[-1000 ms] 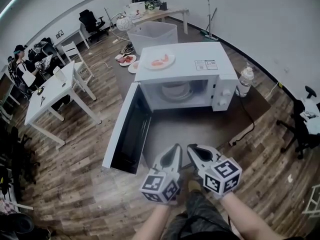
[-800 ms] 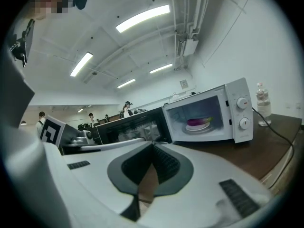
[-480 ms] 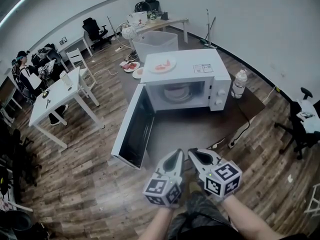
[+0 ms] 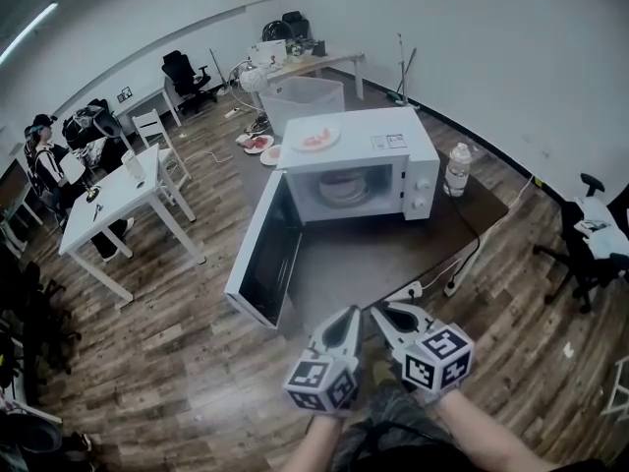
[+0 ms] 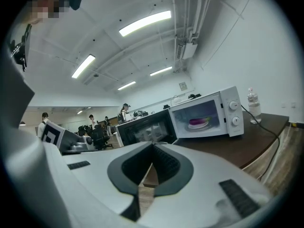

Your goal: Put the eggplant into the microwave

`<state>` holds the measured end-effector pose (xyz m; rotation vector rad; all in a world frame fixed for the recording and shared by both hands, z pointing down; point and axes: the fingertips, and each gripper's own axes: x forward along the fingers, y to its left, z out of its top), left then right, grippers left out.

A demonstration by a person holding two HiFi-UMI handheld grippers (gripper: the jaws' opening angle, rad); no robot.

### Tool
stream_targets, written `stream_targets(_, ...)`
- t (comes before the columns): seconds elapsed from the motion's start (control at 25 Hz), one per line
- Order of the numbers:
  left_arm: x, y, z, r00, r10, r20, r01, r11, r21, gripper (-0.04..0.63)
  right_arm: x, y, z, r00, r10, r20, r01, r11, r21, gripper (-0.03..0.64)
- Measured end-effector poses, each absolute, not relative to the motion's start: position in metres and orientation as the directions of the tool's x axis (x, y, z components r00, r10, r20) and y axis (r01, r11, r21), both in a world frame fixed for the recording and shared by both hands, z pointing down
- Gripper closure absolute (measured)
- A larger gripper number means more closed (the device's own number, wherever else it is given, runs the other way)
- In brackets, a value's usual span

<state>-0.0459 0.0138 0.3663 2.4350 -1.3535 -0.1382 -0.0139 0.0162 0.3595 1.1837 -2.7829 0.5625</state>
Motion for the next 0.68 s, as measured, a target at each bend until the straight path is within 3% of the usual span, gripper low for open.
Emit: stream_targets(0.68,-0.052,0.033,0.374,0.55,-0.829,0.097,-0.783,-0.472,0.405,0.591,-0.007,0.036,0.361,-0.685,-0.699,0.206,-0.723,0.615,-0.316,0.618)
